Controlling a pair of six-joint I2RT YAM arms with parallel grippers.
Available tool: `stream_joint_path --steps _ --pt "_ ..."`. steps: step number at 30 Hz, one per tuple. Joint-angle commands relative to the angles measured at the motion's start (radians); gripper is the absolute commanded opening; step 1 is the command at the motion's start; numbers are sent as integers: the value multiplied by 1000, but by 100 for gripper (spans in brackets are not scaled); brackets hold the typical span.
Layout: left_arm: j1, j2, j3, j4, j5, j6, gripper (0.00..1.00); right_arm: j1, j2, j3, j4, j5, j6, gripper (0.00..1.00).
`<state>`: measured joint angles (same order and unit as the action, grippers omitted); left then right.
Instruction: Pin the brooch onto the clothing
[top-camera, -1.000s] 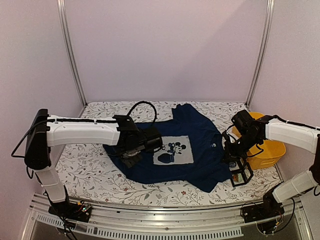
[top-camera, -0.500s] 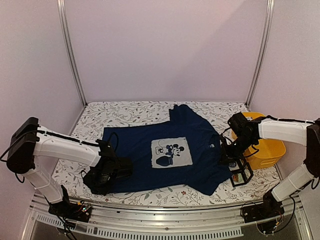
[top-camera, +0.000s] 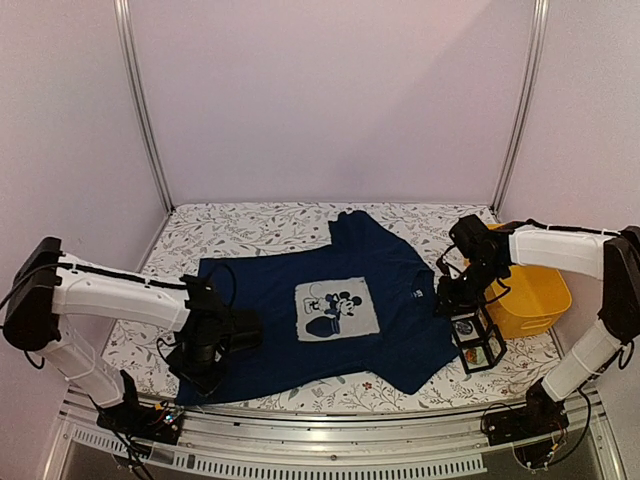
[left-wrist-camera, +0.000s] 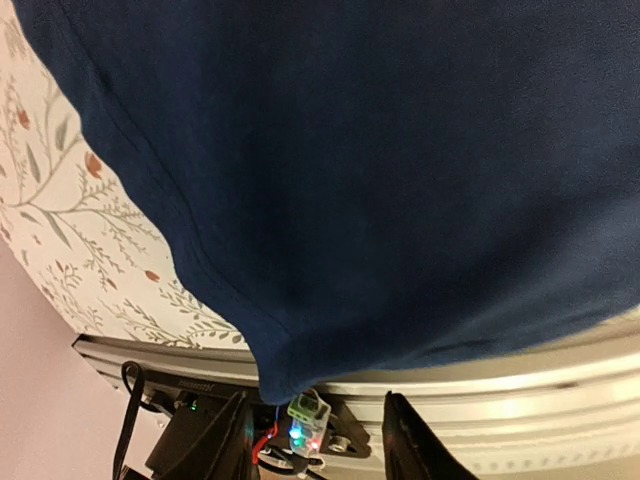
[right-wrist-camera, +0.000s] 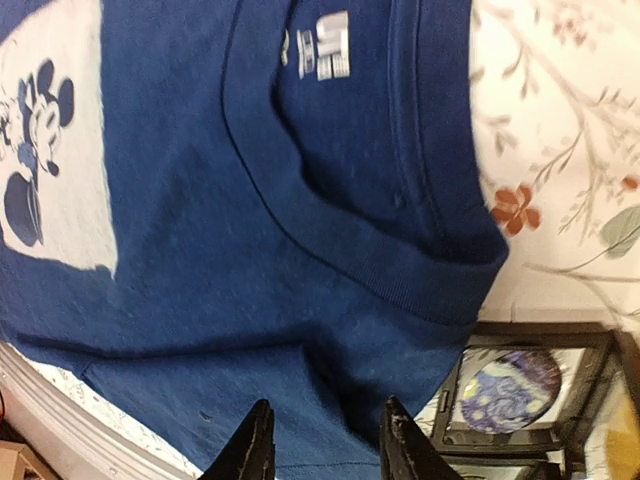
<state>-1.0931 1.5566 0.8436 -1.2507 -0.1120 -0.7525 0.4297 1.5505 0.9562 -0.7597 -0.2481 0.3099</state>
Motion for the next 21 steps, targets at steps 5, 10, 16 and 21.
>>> stream_joint_path --steps 5,10,16,21 --pt "136 -240 191 199 -62 107 34 197 -68 146 -73 211 -2 34" --pt "311 -216 134 512 -50 213 30 428 -83 60 -30 104 51 28" --pt "486 -140 47 770 -44 254 32 578 -70 -39 -10 86 182 37" --pt "616 -52 -45 963 0 254 32 636 0 -115 44 88 254 37"
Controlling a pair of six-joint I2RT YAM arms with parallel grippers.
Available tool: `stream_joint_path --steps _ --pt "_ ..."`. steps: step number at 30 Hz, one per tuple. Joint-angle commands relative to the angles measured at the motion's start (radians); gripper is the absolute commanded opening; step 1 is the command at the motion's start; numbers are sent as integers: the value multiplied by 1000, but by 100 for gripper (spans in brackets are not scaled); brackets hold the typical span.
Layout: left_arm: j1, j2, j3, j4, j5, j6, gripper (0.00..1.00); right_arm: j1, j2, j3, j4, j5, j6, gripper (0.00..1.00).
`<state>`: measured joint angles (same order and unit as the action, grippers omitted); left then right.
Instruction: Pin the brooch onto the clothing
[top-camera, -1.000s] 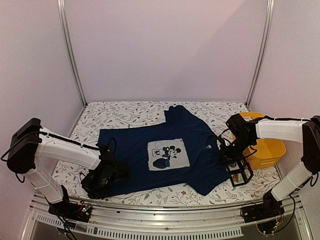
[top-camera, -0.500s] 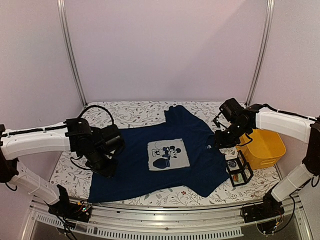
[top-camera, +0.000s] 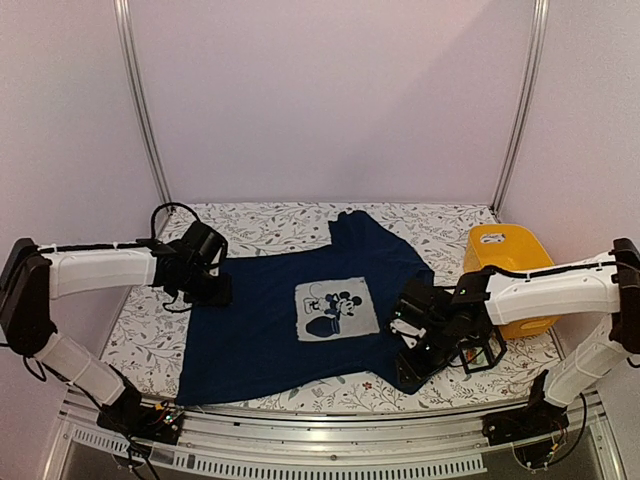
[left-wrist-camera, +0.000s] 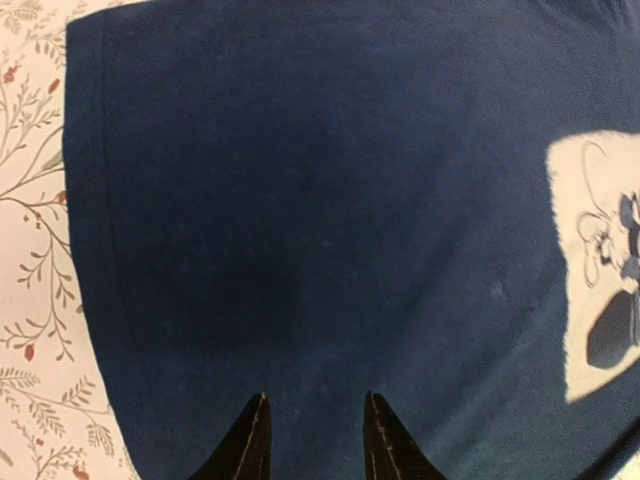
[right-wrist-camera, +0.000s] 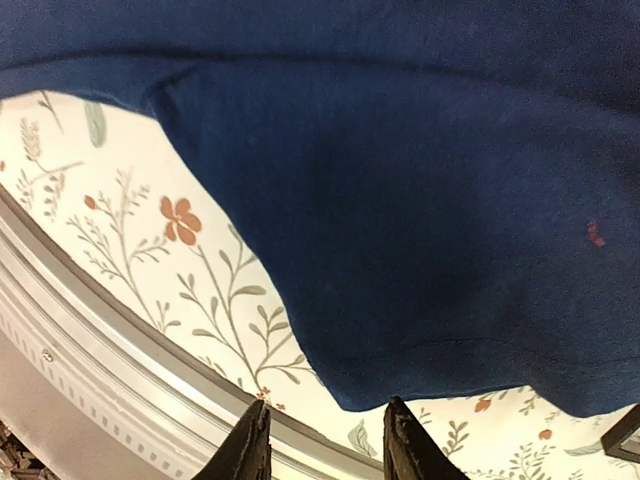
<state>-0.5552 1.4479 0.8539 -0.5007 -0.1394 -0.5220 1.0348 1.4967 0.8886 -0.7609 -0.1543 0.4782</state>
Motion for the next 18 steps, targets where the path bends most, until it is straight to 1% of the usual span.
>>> stream_joint_path --steps 1,2,4,5,9,11,18 --pt "93 76 -61 230 30 27 31 38 81 -55 46 -6 95 37" --pt "104 96 -68 246 28 32 32 50 96 -56 43 -3 99 37" --pt "123 137 -79 273 24 43 32 86 126 -51 33 -3 100 32" --pt "131 161 -84 284 25 48 33 102 142 -47 29 -14 98 28" --pt "161 227 -104 324 33 43 33 152 174 -32 9 -70 96 6" --pt "170 240 -117 348 35 43 33 177 180 -19 -4 -106 93 0" --pt "197 271 -102 357 29 75 33 222 164 36 -58 -259 57 0"
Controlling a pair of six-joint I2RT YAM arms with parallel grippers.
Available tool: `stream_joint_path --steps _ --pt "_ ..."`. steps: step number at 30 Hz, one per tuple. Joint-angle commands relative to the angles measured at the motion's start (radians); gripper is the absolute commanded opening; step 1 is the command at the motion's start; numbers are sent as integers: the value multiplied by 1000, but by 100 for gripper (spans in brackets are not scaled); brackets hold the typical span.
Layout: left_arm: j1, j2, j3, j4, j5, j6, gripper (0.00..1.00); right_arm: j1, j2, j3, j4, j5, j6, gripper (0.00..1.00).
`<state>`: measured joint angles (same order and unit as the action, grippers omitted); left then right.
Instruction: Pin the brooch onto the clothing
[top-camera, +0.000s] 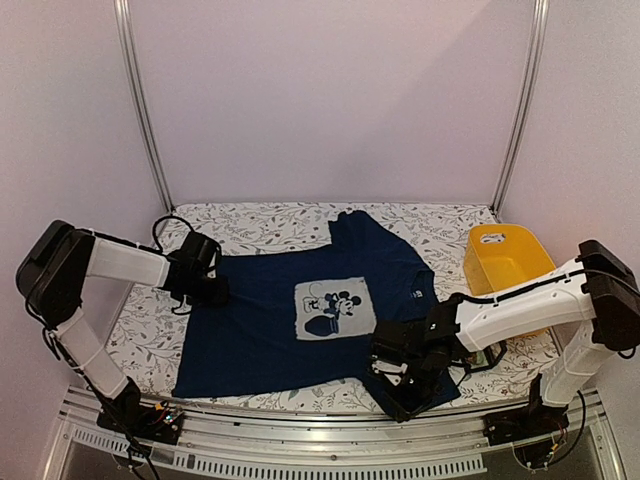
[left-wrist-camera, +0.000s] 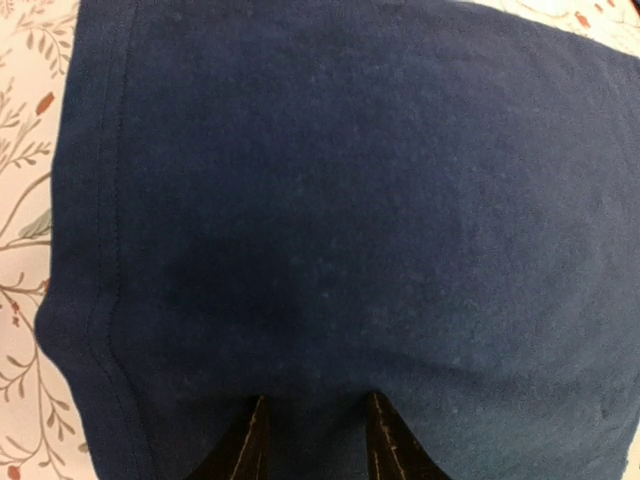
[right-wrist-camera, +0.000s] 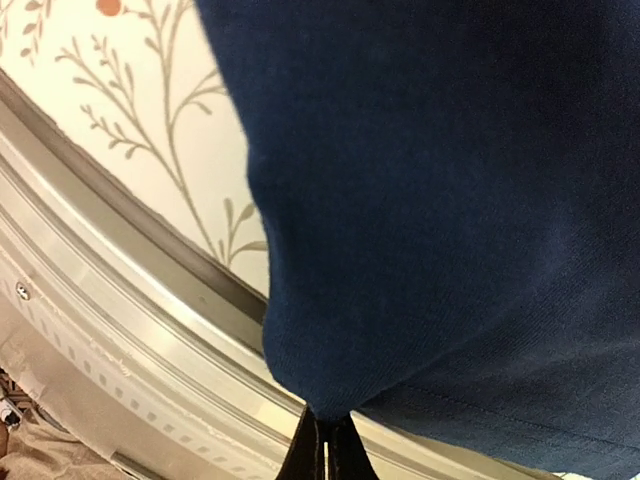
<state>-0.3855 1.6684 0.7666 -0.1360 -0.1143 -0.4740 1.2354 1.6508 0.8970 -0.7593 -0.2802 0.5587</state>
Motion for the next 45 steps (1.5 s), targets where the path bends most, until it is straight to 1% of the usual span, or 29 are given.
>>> stream_joint_path --steps 1,3,5,7,9,11,13,15,18,21,24,28,29,33,37,41,45 --pt "29 53 -9 -8 2 30 33 21 2 33 -64 -148 -29 0" --pt "34 63 7 -16 -7 33 34 21 -12 47 -76 -183 -46 0" --pt "38 68 22 -33 -23 37 33 21 -26 64 -90 -220 -71 2" --pt "40 60 15 -38 -30 40 34 21 -36 78 -87 -279 -89 7" --pt "43 39 -3 -30 -36 34 34 21 -55 102 -80 -324 -109 16" --pt "45 21 -13 -27 -32 31 34 10 -76 153 -94 -299 -128 22" --pt "45 5 -11 -33 -31 34 34 -56 -90 192 -96 -281 -147 29" --pt "45 -9 -3 -37 -15 36 34 -147 -104 223 -98 -215 -159 33" --pt "44 -33 12 -24 23 36 34 -328 -99 243 -93 -32 -156 33" --pt "44 -27 48 -21 27 47 34 -502 -58 277 -7 74 -175 30" --pt "44 11 91 -37 25 55 34 -612 40 381 66 211 -217 27" --pt "47 37 85 -7 36 43 34 -706 250 538 90 347 -276 24" --pt "48 46 82 -4 37 41 34 -726 317 568 97 354 -287 23" --pt "59 102 97 4 39 49 34 -789 476 674 147 356 -315 23" --pt "102 159 117 15 63 41 34 -845 650 809 125 334 -320 23" --pt "143 203 145 29 105 38 34 -886 745 904 105 319 -314 23" --pt "153 289 251 -3 107 58 34 -915 802 1017 82 290 -322 23"
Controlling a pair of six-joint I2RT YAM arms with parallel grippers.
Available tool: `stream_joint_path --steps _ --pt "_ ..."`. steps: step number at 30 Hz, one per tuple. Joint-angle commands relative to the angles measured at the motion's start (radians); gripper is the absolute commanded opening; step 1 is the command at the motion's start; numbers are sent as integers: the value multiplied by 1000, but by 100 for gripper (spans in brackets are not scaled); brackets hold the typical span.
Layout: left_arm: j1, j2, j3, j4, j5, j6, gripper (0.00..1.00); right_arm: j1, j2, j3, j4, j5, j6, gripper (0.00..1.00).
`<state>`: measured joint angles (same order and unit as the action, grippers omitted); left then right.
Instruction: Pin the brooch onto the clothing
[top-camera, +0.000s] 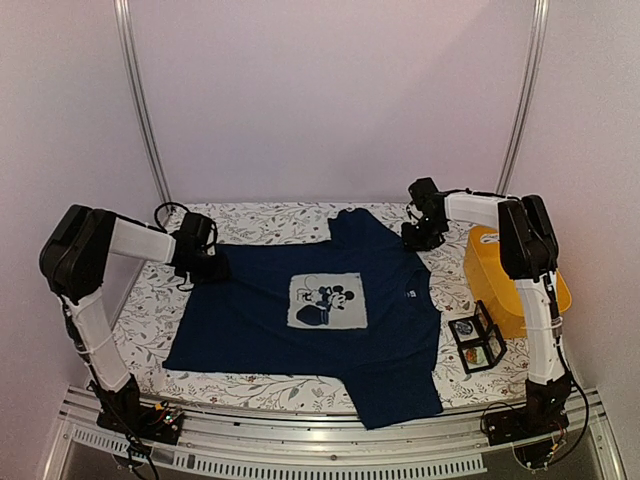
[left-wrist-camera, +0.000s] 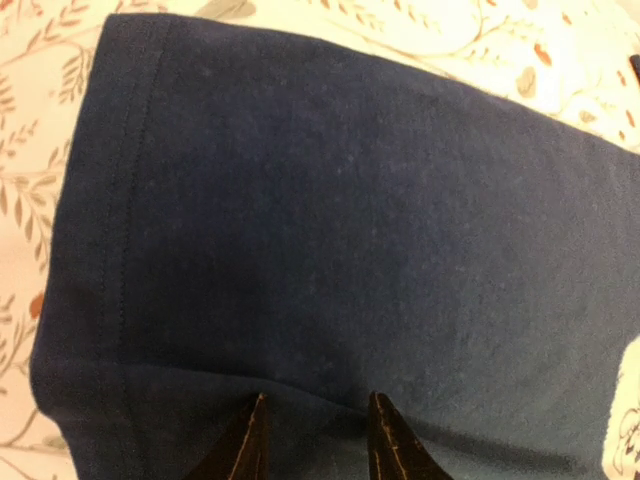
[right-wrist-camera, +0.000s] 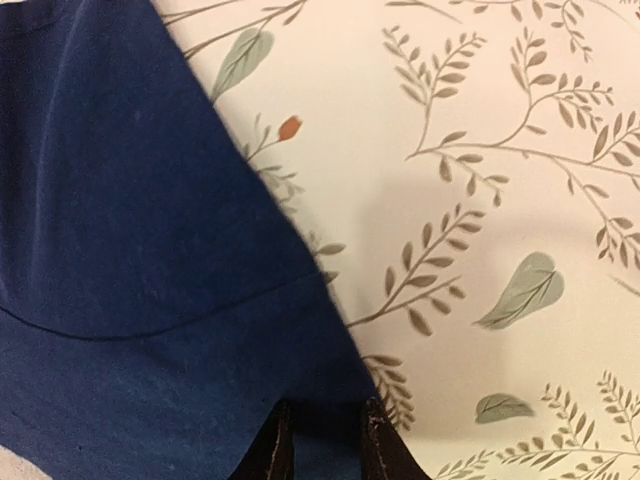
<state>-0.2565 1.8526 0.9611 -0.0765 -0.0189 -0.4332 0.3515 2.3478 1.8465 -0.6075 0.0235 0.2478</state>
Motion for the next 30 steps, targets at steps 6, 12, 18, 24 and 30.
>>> stream_joint_path --steps 6,12,18,24,30 --pt "56 167 173 -84 34 27 34 -61 210 295 -122 -90 -43 23" --pt "63 67 173 -101 30 18 36 -68 229 411 -157 -124 -69 22" --pt "26 -163 -41 -68 22 -53 37 -41 97 329 -79 -173 -107 17" --pt "-30 -350 -267 -38 -26 -170 37 -19 19 190 123 -372 -69 8" --pt "-31 -437 -448 -2 -34 -272 37 -18 84 146 347 -524 167 0"
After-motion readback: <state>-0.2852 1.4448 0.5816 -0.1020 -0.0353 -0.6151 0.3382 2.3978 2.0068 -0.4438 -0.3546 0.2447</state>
